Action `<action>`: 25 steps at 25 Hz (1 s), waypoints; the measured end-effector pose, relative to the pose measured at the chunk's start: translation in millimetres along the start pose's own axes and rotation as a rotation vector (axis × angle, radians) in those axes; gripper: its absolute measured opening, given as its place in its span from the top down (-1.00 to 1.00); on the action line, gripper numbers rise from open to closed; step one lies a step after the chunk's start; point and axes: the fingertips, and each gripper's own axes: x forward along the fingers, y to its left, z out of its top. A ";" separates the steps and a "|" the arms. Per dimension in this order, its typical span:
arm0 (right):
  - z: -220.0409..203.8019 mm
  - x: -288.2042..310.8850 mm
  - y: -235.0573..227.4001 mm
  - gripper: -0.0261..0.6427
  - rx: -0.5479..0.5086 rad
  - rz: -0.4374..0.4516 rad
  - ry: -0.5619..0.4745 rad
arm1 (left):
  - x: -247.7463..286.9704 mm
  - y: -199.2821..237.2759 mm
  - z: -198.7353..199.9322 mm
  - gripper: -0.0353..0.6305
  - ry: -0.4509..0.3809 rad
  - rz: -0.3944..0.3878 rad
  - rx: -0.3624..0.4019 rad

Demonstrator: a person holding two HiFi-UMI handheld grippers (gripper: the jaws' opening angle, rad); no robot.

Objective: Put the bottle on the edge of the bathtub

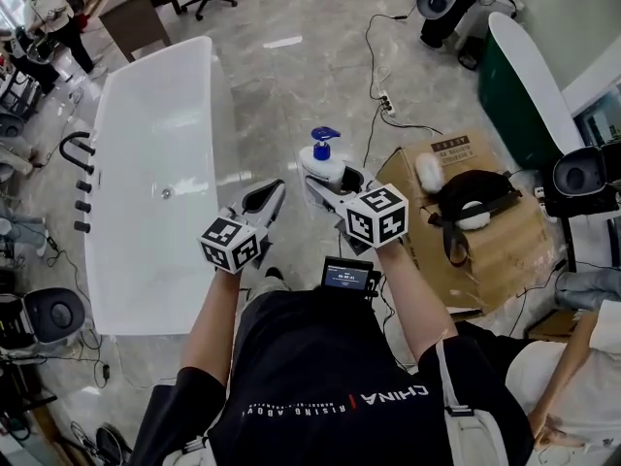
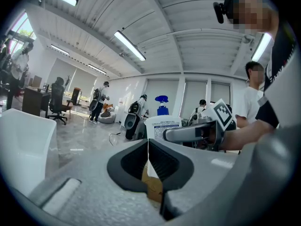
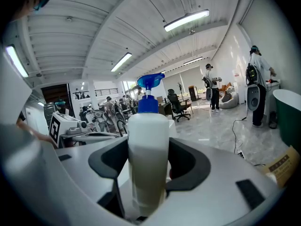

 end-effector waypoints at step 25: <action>12.7 49.5 -30.0 0.13 0.041 0.052 0.013 | 39.0 46.8 -1.2 0.86 0.045 -0.005 -0.025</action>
